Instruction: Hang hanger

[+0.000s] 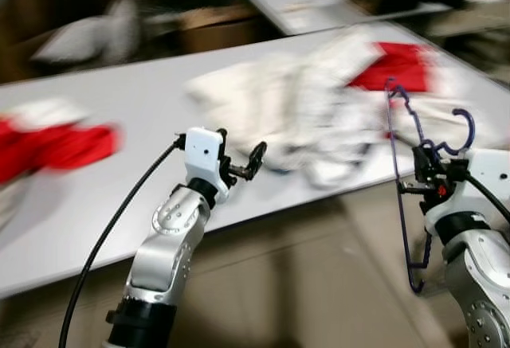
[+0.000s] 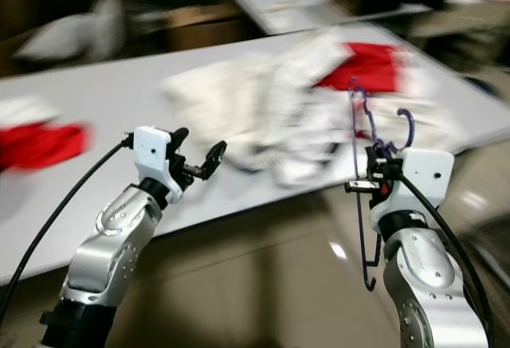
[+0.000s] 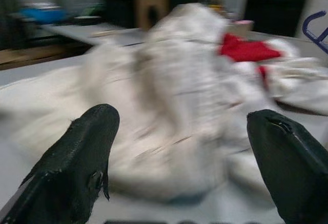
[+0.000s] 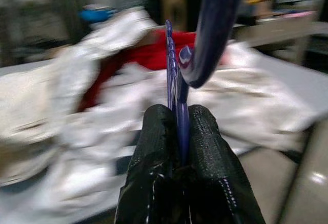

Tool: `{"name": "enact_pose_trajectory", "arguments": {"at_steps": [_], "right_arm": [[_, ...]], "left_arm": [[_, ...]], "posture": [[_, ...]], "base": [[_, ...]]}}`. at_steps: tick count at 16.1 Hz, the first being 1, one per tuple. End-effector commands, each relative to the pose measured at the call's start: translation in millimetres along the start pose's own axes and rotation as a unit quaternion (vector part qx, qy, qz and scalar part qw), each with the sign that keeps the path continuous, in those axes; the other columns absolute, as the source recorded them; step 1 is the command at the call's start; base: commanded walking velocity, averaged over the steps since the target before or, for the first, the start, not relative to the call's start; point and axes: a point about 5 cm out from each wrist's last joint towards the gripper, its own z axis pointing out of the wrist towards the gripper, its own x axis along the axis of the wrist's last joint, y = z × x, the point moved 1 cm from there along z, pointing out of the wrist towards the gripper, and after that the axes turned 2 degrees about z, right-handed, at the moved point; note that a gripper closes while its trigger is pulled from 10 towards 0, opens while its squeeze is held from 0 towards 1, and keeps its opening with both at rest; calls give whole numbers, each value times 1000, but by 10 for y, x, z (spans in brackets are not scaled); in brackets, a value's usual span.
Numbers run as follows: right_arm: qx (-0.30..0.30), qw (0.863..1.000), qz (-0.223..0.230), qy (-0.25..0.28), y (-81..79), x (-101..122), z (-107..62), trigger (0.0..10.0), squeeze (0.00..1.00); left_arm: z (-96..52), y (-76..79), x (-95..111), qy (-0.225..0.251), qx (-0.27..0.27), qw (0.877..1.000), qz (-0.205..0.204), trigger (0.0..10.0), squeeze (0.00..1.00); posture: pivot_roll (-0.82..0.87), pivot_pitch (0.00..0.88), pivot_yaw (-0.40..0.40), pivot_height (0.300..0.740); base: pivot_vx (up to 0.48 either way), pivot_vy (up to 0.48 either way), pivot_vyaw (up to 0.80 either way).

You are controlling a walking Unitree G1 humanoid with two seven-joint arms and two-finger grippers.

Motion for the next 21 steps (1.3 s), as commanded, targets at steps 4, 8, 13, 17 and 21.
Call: {"name": "enact_pose_trajectory", "arguments": {"at_steps": [4, 8, 13, 17, 21], "right_arm": [[-6, 1000, -5, 8, 20, 45, 1, 10000, 0], [-2, 1000, -7, 0, -21, 10, -26, 10000, 0], [4, 1000, -15, -1, -9, 2, -50, 10000, 0], [34, 999, -26, 4, -7, 28, -75, 10000, 0], [61, 996, -57, -17, 113, 27, -101, 10000, 0]], "left_arm": [[29, -3, 15, 4, -3, 1000, -2, 10000, 0], [56, -20, 13, -2, -16, 1000, 10, 10000, 0], [43, -57, -25, -15, -16, 999, 26, 10000, 0], [67, 46, -85, -26, -72, 997, -7, 10000, 27], [64, 170, -264, -91, -168, 981, 44, 10000, 1000]], "posture": [[-170, 0, 73, 740], [-159, 0, 92, 740], [-153, 0, 92, 740], [-151, 0, 76, 740], [-169, 0, 76, 740]], "base": [[347, 0, 0], [347, 0, -400], [348, 0, -320], [176, 0, 0], [0, 0, 0]]}}
